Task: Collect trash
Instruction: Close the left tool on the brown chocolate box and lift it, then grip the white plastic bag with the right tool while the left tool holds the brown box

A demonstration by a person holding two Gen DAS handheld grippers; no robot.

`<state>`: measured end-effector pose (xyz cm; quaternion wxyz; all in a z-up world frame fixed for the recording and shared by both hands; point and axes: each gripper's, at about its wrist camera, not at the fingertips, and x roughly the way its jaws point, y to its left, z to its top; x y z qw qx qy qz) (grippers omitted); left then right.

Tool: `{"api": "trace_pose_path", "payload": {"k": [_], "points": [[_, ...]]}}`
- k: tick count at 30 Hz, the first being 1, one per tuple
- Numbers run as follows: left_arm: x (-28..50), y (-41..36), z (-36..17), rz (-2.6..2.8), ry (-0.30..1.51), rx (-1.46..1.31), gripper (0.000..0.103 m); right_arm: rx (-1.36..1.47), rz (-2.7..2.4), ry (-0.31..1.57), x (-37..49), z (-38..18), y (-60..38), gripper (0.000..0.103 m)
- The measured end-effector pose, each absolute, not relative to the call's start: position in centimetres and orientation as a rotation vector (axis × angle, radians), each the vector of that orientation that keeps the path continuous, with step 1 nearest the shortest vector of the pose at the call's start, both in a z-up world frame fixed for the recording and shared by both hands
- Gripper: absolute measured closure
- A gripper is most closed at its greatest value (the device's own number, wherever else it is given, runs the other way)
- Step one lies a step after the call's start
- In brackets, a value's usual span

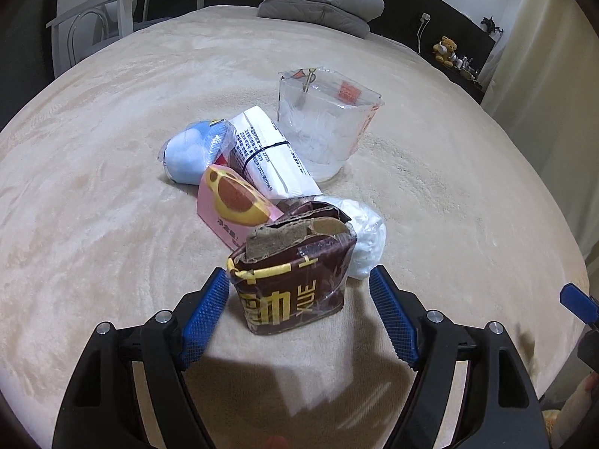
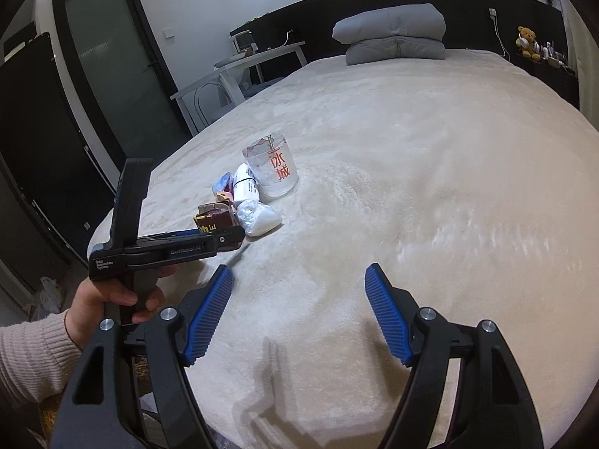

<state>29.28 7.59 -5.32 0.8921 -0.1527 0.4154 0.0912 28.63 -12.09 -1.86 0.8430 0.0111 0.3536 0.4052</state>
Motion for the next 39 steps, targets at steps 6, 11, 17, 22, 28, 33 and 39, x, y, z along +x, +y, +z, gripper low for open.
{"api": "trace_pose_path", "payload": {"k": [6, 11, 17, 22, 28, 33, 39], "points": [[29.9, 6.8, -4.9, 0.189, 0.838, -0.231, 0.047, 0.105, 0.883, 0.801, 29.0, -2.0, -12.8, 0.030], [29.7, 6.8, -4.9, 0.173, 0.829, -0.238, 0.058, 0.114, 0.875, 0.813, 29.0, -2.1, -13.0, 0.030], [28.8, 6.4, -4.2, 0.121, 0.806, -0.237, 0.072, 0.098, 0.853, 0.820, 29.0, -2.5, -12.8, 0.030], [27.8, 5.8, -3.0, 0.079, 0.771, -0.223, 0.074, 0.079, 0.830, 0.817, 29.0, -2.6, -12.4, 0.030], [26.1, 6.3, -1.8, 0.060, 0.740, -0.247, 0.074, 0.077, 0.800, 0.820, 29.2, -2.7, -11.7, 0.030], [24.4, 7.6, -0.6, 0.053, 0.707, -0.272, 0.074, 0.063, 0.793, 0.822, 29.3, -2.5, -9.9, 0.030], [22.6, 9.2, 0.3, 0.051, 0.684, -0.297, 0.074, 0.035, 0.801, 0.842, 29.7, -3.2, -6.3, 0.030]]}}
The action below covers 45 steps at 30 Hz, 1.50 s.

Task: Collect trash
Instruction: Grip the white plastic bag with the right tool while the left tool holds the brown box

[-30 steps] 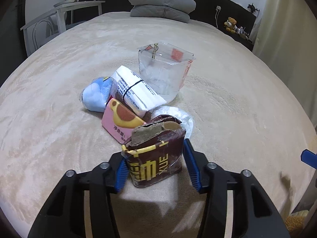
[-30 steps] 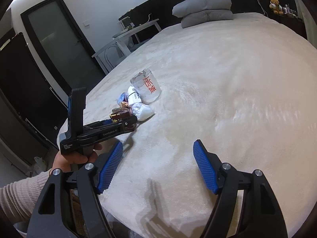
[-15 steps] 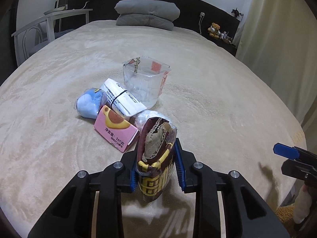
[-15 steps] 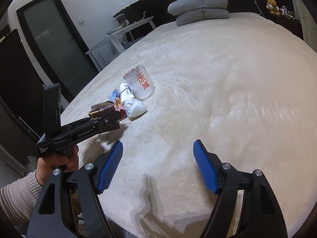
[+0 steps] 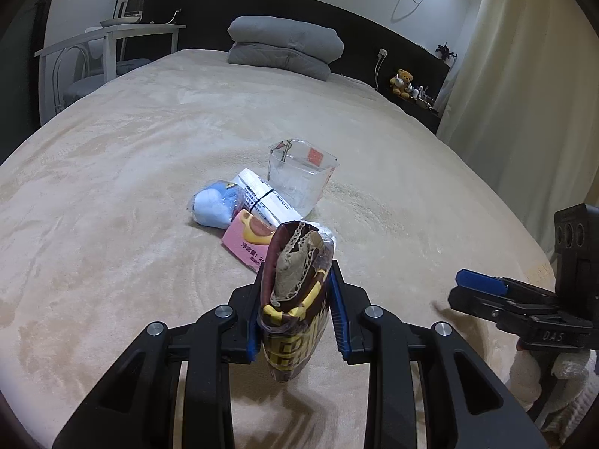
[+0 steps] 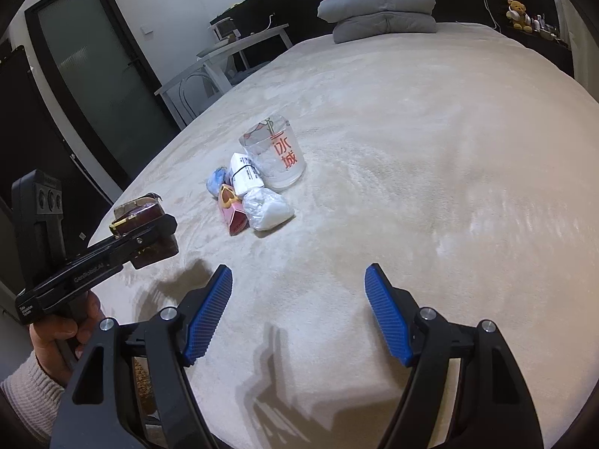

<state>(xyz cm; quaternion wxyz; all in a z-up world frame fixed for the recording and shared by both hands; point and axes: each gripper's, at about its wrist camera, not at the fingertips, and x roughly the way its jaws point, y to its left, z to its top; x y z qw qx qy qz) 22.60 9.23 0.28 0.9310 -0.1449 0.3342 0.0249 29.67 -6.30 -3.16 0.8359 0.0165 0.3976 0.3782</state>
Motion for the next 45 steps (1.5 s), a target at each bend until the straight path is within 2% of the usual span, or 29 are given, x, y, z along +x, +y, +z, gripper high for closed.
{"api": "trace_pose_path", "payload": {"k": [13, 22, 29, 32, 33, 39, 45], "points": [[19.0, 12.6, 1.9, 0.040, 0.644, -0.353, 0.074, 0.050, 0.795, 0.887, 32.1, -5.1, 1.1, 0.030], [17.7, 13.6, 2.4, 0.025, 0.628, -0.359, 0.074, 0.242, 0.745, 0.986, 35.5, -7.5, 3.0, 0.030], [17.4, 14.1, 2.3, 0.017, 0.637, -0.371, 0.074, 0.314, 0.732, 0.987, 36.5, -8.0, 3.7, 0.030], [17.6, 14.2, 2.2, 0.017, 0.641, -0.371, 0.074, 0.320, 0.722, 0.992, 36.8, -8.2, 4.1, 0.036], [17.5, 14.3, 2.2, 0.015, 0.644, -0.372, 0.074, 0.329, 0.709, 0.998, 37.0, -8.4, 4.1, 0.045], [17.7, 14.2, 2.1, 0.006, 0.651, -0.367, 0.074, 0.352, 0.731, 0.995, 36.8, -8.1, 3.2, 0.050], [17.9, 14.2, 2.0, 0.013, 0.649, -0.370, 0.074, 0.329, 0.745, 0.965, 35.8, -7.2, 2.6, 0.051]]}}
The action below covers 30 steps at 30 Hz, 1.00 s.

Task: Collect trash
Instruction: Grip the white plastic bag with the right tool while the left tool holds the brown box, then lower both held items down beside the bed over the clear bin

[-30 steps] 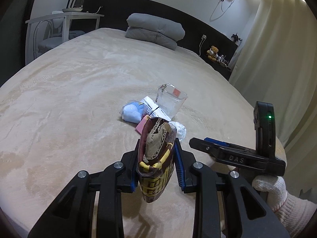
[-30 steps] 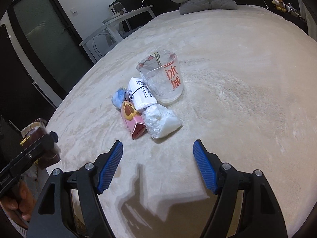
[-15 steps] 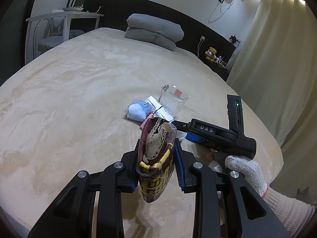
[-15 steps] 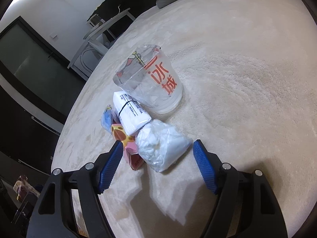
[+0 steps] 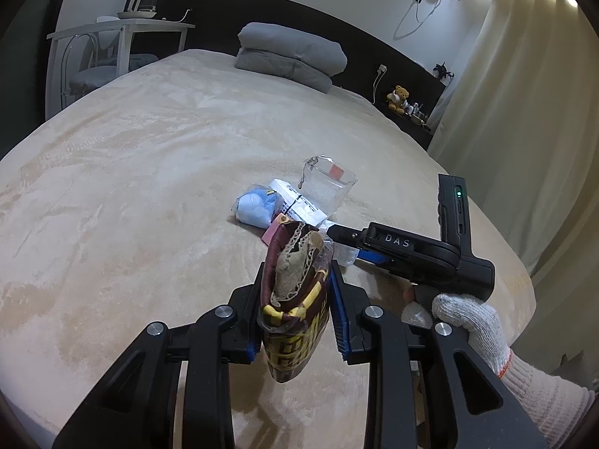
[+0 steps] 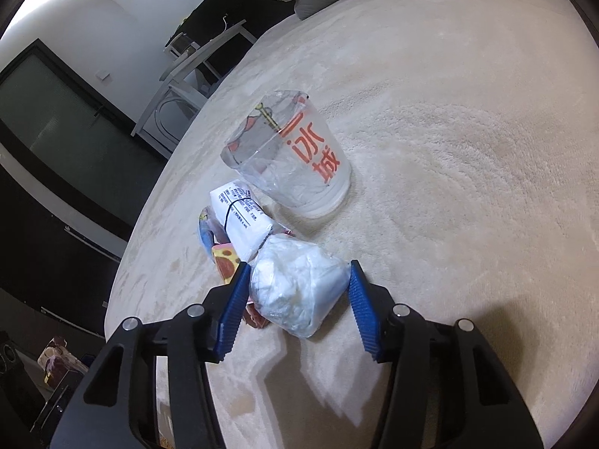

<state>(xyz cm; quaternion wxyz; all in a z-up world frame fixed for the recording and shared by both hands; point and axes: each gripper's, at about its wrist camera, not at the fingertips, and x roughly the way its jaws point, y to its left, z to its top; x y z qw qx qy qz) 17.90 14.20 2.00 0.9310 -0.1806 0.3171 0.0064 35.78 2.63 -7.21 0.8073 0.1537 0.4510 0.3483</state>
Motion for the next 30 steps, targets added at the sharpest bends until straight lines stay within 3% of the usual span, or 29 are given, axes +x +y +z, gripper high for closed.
{"api": "trace_pose_path", "payload": {"k": [30], "points": [[13.9, 9.8, 0.8, 0.050, 0.623, -0.357, 0.074, 0.136, 0.776, 0.755, 22.7, -1.5, -9.4, 0.051]]}}
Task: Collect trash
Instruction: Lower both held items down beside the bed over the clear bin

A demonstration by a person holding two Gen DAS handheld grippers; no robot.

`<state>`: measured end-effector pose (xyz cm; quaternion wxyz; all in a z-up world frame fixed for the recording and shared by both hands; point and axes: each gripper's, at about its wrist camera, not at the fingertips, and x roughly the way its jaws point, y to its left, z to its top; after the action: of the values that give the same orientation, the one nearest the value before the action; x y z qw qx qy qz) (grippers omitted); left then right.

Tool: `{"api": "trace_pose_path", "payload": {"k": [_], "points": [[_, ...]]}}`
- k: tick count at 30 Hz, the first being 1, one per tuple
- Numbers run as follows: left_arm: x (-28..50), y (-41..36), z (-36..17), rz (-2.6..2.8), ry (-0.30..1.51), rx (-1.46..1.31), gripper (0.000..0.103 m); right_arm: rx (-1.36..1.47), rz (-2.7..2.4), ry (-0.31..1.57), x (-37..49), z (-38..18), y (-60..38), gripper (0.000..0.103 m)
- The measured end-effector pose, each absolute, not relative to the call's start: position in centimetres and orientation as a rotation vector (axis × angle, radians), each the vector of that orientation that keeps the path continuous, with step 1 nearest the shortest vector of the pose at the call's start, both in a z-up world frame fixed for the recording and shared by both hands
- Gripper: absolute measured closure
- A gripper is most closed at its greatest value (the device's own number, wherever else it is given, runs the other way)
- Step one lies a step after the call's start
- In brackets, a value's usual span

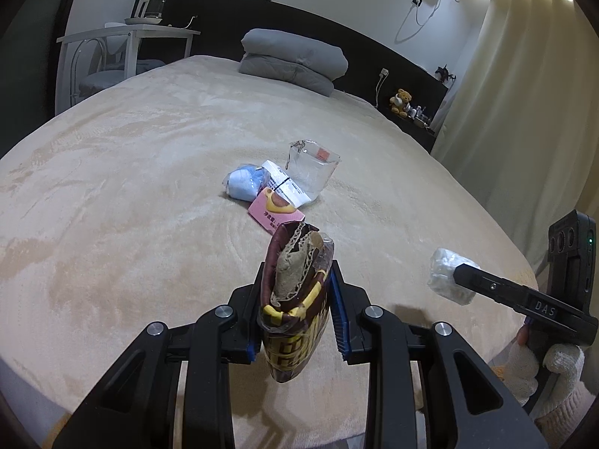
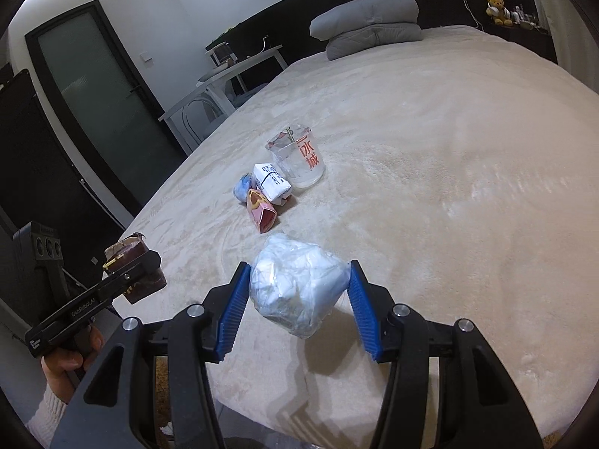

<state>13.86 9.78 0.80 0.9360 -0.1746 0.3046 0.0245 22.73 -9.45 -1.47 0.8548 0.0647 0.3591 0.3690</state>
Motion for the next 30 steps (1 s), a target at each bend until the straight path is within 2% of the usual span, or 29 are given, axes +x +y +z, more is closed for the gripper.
{"api": "trace_pose_path", "payload": {"k": [16, 30], "points": [[6.7, 6.8, -0.8, 0.030, 0.580, -0.387, 0.074, 0.159, 0.759, 0.736, 14.9, -3.8, -14.1, 0.050], [2.6, 3.5, -3.5, -0.027, 0.627, -0.415, 0.074, 0.165, 0.825, 0.780, 9.8, -5.9, -13.6, 0.050]]}}
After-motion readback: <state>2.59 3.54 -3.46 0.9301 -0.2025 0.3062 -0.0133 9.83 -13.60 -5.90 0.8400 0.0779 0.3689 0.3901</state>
